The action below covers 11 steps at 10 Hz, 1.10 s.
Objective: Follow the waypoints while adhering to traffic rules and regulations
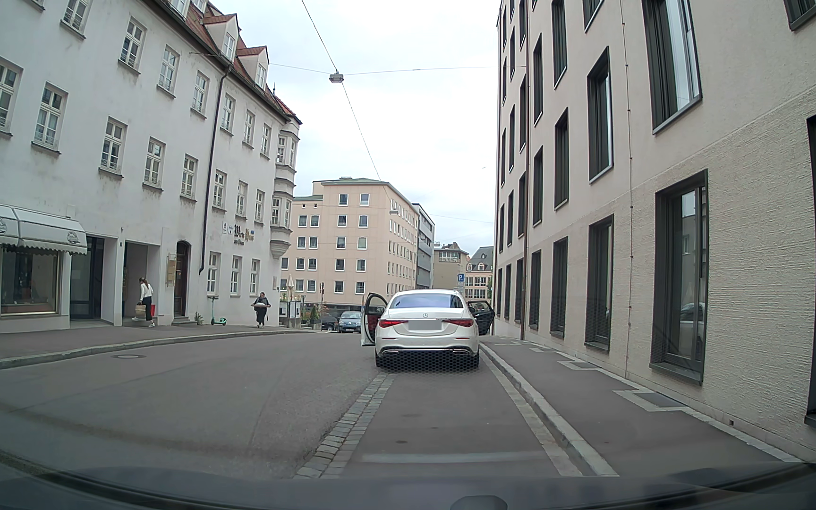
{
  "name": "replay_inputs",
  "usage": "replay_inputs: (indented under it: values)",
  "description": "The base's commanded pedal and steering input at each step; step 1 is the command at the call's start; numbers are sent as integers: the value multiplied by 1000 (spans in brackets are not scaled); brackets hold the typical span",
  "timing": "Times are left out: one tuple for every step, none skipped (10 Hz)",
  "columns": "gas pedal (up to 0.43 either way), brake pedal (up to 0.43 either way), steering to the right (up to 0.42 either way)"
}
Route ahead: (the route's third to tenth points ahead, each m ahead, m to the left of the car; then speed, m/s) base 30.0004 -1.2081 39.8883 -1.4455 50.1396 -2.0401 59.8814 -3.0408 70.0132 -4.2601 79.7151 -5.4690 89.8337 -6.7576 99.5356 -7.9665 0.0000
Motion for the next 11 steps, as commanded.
replay_inputs:
  values:
    - [0,451,18]
    - [0,451,18]
    - [0,451,18]
    - [0,451,18]
    - [0,451,18]
    - [0,451,18]
    - [0,451,18]
    - [0,451,18]
    - [0,451,18]
    - [0,451,18]
    - [0,451,18]
